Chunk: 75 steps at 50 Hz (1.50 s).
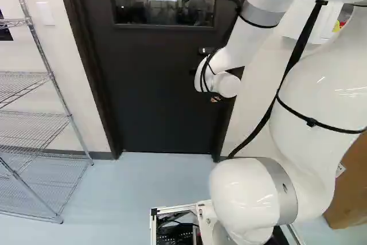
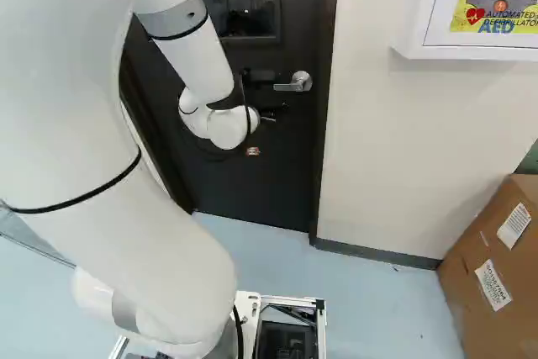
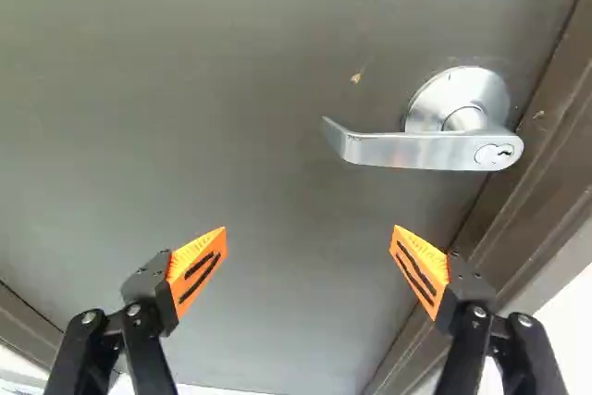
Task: Open the door and move inside
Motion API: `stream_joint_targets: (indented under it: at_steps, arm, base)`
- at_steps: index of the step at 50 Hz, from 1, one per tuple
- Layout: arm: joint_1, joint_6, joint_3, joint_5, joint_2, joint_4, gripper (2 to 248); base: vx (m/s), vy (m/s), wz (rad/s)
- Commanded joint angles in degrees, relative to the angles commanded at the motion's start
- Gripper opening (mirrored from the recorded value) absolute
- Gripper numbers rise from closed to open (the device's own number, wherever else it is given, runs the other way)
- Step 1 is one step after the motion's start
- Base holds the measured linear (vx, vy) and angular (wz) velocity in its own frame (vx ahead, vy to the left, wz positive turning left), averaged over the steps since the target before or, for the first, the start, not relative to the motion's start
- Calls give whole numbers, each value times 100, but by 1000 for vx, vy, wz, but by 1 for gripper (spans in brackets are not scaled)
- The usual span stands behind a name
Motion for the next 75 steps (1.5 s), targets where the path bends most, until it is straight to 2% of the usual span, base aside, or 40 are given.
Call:
stream_joint_targets:
  at_steps: [62,75]
  arm:
    - [0,0,-131,0,673,0,247]
    - [7,0,-328,0,642,0,247]
  base:
    - [0,0,0]
    - [0,0,0]
